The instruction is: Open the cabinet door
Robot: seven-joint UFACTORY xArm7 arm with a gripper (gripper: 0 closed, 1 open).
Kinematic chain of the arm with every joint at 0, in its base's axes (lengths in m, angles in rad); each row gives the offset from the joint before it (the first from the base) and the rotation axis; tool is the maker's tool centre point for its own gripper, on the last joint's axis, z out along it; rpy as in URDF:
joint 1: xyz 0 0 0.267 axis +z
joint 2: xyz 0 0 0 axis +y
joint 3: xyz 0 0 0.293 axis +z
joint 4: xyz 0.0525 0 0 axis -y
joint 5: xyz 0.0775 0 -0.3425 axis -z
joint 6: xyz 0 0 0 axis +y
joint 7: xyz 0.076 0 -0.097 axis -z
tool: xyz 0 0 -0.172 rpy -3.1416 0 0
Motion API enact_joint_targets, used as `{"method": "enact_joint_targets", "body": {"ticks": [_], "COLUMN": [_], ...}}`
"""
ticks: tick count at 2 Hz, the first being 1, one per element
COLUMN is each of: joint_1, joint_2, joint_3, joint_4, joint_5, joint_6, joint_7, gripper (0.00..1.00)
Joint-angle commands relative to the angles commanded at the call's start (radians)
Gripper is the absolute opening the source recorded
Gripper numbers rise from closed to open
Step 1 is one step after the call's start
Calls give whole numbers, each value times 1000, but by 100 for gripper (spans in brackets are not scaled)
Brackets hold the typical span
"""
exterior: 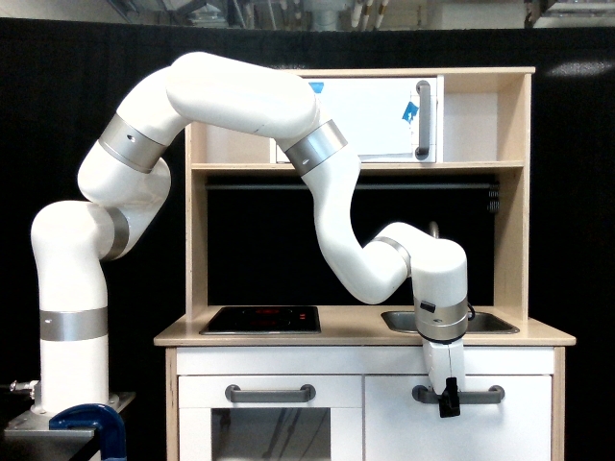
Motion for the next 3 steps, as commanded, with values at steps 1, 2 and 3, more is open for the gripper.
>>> {"method": "enact_joint_targets", "body": {"ticks": [1,2,3], "joint_1": [-1,-3,-19], "joint_2": [10,8,14], "joint_3": [9,11,11], "joint_4": [1,0,11], "joint_5": [0,-3,-16], "joint_6": [-12,-12,-1], "joint_7": [0,3,1], "gripper": [0,0,0]}}
